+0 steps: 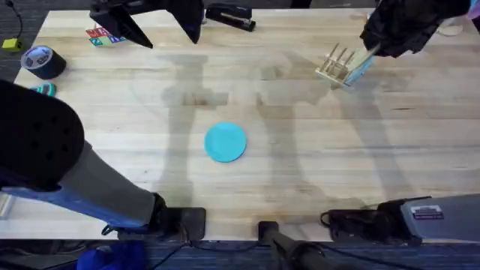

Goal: Pick up the plates from the table one by one and place each into a slot on the dish rack.

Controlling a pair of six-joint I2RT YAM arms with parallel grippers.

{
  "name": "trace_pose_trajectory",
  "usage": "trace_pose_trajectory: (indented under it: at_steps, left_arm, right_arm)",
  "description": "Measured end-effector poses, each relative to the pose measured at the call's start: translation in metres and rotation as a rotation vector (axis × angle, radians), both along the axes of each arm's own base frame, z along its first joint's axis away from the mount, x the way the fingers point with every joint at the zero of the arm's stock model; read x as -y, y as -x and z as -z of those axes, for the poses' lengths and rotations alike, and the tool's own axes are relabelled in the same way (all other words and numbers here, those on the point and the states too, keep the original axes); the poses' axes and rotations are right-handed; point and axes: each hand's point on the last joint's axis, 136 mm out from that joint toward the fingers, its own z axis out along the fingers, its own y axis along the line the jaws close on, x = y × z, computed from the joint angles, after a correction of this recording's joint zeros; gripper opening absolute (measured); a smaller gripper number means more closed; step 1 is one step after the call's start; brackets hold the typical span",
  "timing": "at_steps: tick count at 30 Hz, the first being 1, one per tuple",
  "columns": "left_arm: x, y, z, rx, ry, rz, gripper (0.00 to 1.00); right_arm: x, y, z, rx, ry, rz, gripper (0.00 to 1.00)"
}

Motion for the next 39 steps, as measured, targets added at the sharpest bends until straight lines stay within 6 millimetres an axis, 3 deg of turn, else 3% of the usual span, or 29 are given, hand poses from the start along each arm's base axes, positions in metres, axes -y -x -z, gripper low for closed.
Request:
trace_pose_trajectory:
  at_steps: [9,24,39]
  left_arm:
    - [0.000,0.000,0.000,0.000,0.000,0.000,0.994]
    - [0.000,-0.001,0.000,0.003,0.000,0.000,0.995]
    - [0.000,-0.001,0.000,0.004,0.000,0.000,0.994]
  right_arm:
    - [0.009,-0.003,0.004,-0.005,0.003,0.021,0.032]
    - [0.011,-0.019,0.030,-0.037,0.009,0.031,0.032]
    - [0.012,-0.023,0.035,-0.048,0.014,0.030,0.073]
